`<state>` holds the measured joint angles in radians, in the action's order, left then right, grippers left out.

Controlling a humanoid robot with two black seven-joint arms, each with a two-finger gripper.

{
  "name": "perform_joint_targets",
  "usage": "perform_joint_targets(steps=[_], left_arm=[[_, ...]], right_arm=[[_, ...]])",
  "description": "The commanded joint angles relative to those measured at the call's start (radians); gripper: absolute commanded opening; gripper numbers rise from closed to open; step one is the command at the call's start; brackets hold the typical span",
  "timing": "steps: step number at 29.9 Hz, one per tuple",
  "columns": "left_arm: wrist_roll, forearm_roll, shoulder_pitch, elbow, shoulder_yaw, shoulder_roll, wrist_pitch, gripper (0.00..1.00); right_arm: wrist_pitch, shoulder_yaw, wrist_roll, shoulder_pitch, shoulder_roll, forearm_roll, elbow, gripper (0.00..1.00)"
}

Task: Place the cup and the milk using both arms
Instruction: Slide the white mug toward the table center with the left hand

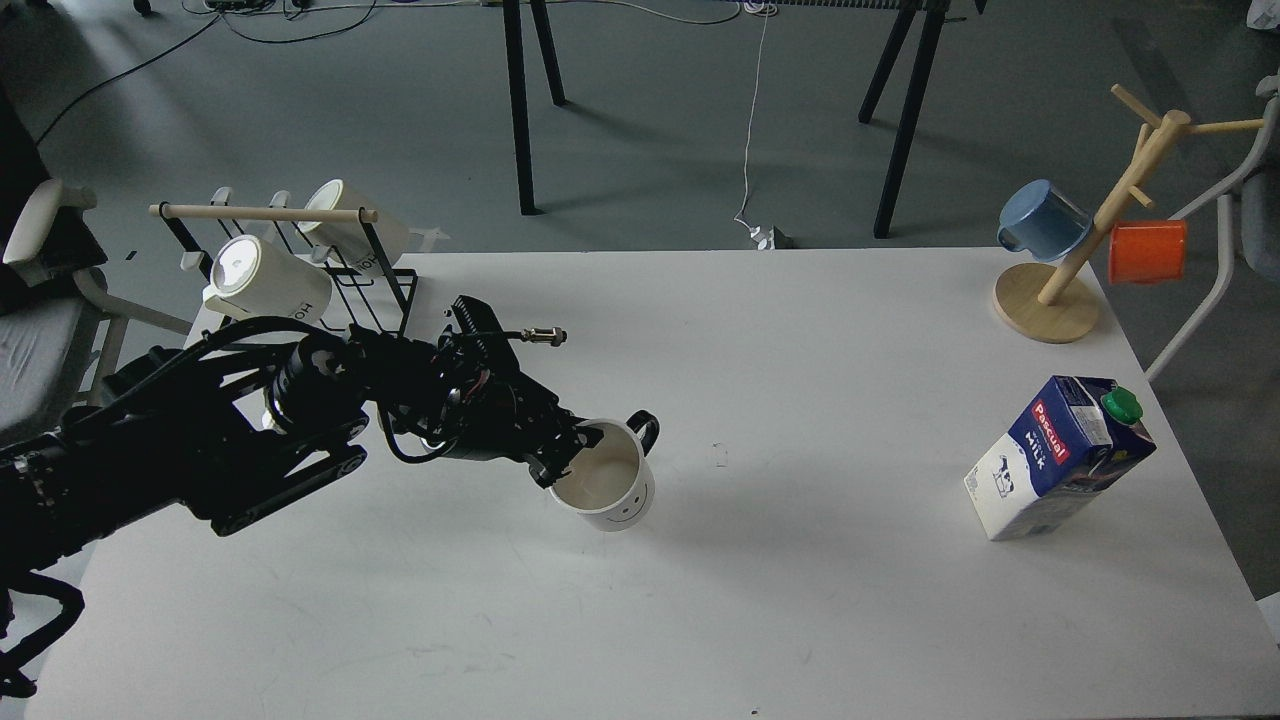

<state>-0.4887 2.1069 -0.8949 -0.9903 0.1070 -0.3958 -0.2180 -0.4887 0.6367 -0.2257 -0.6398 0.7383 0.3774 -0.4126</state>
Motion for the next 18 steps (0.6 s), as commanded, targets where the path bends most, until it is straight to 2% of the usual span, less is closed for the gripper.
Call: perform_joint_targets(steps=[1, 5, 8, 9, 11, 12, 15, 18], left_arm=[[0.000, 0.005, 0.022, 0.001, 0.000, 0.006, 0.017, 0.10], [0.000, 0.002, 0.042, -0.001, 0.003, 0.006, 0.020, 0.19], [0.000, -0.004, 0.051, -0.001, 0.013, 0.006, 0.020, 0.30], [0.000, -0.004, 0.053, -0.001, 0.017, 0.005, 0.019, 0.35], [0.000, -0.007, 0.053, -0.001, 0.028, 0.002, 0.019, 0.55], [0.000, -0.010, 0.053, -0.001, 0.034, 0.000, 0.017, 0.61], [0.000, -0.050, 0.051, -0.002, 0.052, -0.006, 0.012, 0.70], [0.000, -0.135, 0.047, -0.007, 0.062, -0.014, 0.003, 0.72]], right_arm=[[0.000, -0.002, 0.000, 0.000, 0.001, 0.000, 0.000, 1.00], [0.000, -0.003, 0.000, 0.003, 0.001, 0.000, 0.002, 1.00], [0.000, -0.003, 0.000, 0.005, 0.001, 0.000, 0.002, 1.00], [0.000, -0.003, 0.000, 0.006, 0.001, 0.000, 0.002, 1.00], [0.000, -0.003, 0.000, 0.009, 0.001, 0.000, 0.003, 1.00], [0.000, -0.003, 0.000, 0.011, 0.001, 0.000, 0.003, 1.00], [0.000, -0.005, 0.000, 0.011, 0.000, 0.000, 0.003, 1.00], [0.000, -0.006, 0.005, 0.009, 0.000, 0.000, 0.002, 1.00]])
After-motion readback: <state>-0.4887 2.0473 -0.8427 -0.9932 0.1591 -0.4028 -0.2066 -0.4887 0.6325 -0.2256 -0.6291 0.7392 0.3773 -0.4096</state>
